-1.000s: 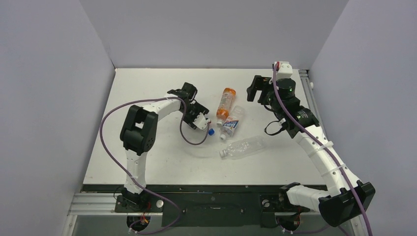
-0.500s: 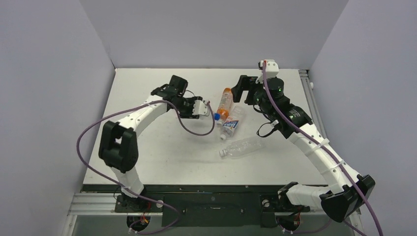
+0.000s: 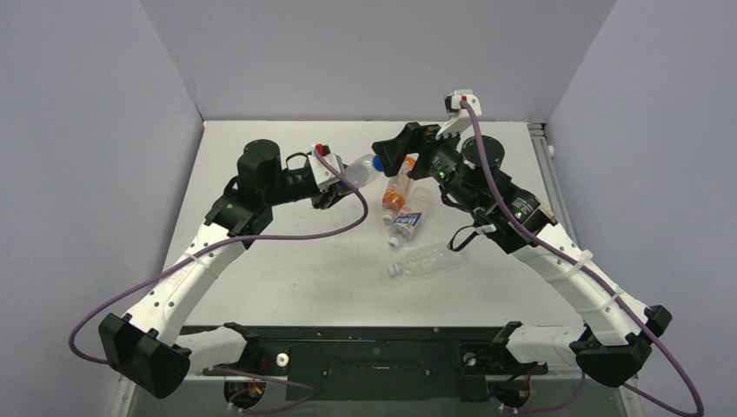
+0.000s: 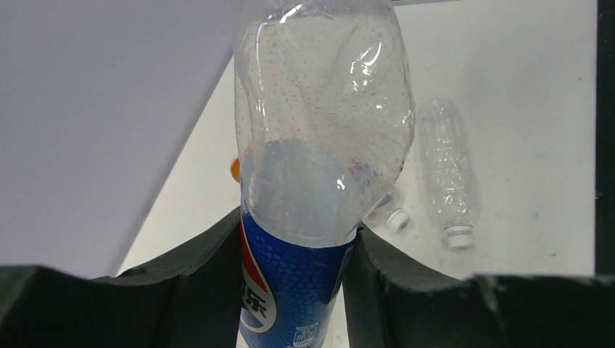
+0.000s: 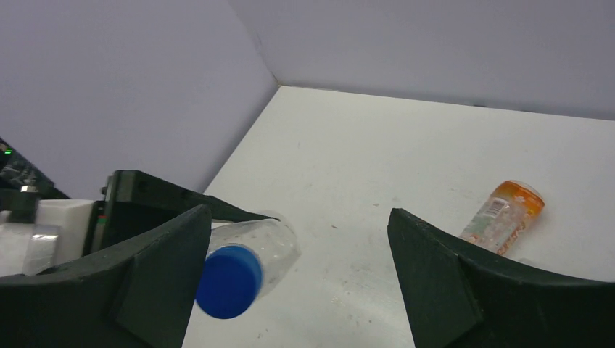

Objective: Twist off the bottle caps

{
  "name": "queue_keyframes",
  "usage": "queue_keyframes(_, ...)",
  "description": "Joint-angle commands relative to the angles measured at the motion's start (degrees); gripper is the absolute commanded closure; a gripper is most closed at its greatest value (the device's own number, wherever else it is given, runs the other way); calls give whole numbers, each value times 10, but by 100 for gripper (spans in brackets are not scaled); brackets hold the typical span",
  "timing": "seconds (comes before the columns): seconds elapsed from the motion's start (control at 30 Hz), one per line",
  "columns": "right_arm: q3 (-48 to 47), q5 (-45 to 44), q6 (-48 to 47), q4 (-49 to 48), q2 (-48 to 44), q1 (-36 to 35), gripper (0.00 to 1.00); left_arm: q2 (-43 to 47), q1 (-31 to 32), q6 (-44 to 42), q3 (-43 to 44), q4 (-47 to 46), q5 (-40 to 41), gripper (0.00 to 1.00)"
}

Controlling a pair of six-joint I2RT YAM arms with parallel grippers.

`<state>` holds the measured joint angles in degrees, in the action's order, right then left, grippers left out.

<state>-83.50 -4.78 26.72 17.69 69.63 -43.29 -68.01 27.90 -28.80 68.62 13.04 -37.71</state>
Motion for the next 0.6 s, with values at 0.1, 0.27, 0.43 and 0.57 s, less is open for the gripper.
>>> queue_keyframes(0.1,-13,24,29,-59,-1,-31,15,-7,4,157,-11,-84,4,73)
queue_keyframes(0.27,-2,27,34,-73,2,-39,19,-2,4,189,-17,-95,9,74)
queue_keyframes(0.43,-4,22,38,-70,16,-40,25,6,4,217,-25,-119,4,74)
queue_keyframes(0.57,-22,18,35,-65,30,-44,35,14,4,229,-33,-122,5,74)
